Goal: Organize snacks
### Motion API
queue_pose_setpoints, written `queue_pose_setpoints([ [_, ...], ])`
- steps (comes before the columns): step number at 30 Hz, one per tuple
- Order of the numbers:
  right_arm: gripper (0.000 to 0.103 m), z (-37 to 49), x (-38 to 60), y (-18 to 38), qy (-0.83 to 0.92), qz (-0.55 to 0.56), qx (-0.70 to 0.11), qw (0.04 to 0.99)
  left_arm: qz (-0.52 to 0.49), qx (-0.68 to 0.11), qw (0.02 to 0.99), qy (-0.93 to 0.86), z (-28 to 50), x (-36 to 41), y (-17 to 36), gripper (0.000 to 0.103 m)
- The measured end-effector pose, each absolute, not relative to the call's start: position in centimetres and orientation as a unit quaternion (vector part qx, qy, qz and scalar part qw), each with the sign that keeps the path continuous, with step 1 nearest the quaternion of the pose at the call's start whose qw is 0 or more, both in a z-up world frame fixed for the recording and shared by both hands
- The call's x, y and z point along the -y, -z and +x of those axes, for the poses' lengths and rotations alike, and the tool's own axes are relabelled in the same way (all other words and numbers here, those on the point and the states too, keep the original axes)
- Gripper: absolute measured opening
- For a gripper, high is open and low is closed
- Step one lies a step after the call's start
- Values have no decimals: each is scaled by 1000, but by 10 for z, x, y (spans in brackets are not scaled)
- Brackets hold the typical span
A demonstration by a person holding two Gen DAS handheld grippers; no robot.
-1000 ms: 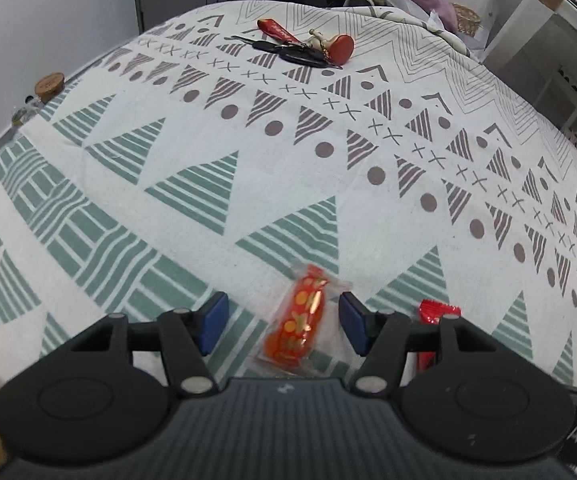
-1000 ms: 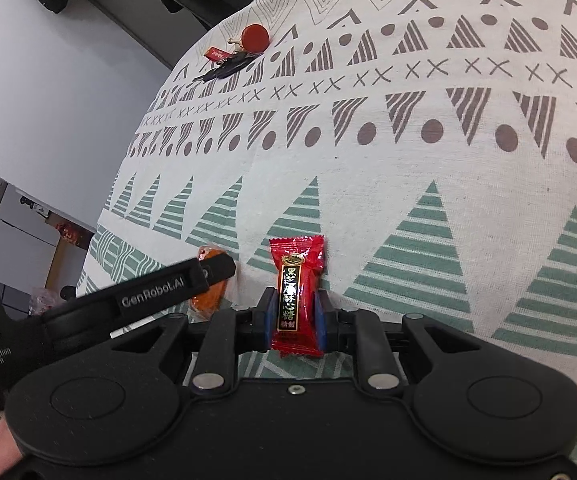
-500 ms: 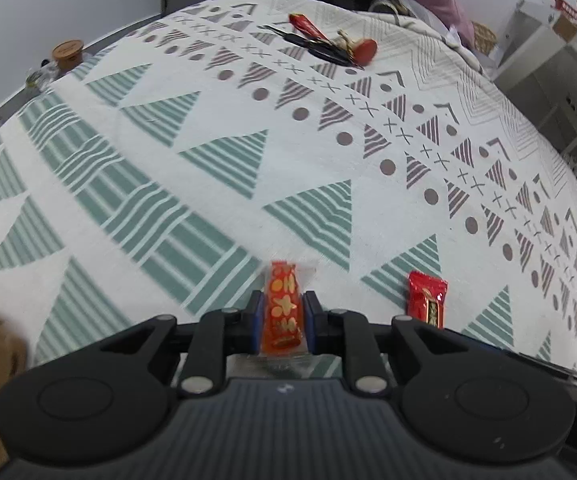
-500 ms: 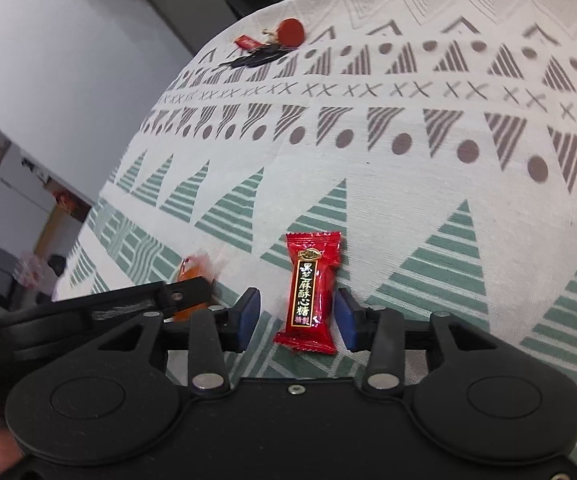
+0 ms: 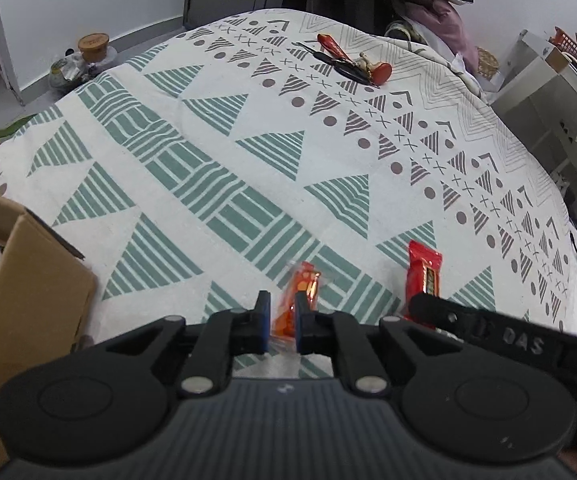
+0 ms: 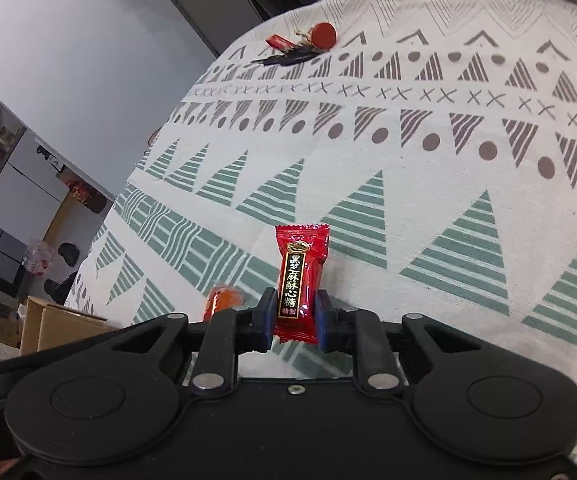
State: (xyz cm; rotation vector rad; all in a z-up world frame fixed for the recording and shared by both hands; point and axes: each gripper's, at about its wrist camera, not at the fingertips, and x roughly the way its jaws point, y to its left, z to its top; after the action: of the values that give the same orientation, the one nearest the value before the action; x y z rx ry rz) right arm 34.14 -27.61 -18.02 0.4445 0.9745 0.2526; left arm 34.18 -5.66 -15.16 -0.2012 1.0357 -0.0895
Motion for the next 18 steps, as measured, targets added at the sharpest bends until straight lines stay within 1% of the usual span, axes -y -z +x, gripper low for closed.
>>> queue_pose_setpoints([
  [8,20,331,283,178,-103,213,-473,849,-97,-505,856,52,350,71,168,15],
  [10,20,331,283,180,-104,213,-475,847,-94,-508,854,51,352,74,173,23],
  [12,20,333,283,182,-105,212,-477,847,-83,-507,856,46,353,77,177,39],
  [14,20,335,284,186,-105,212,-480,844,-79,-508,857,42,355,79,181,42],
  [18,20,341,285,194,-103,206,-489,841,-87,-513,853,38,358,79,189,42],
])
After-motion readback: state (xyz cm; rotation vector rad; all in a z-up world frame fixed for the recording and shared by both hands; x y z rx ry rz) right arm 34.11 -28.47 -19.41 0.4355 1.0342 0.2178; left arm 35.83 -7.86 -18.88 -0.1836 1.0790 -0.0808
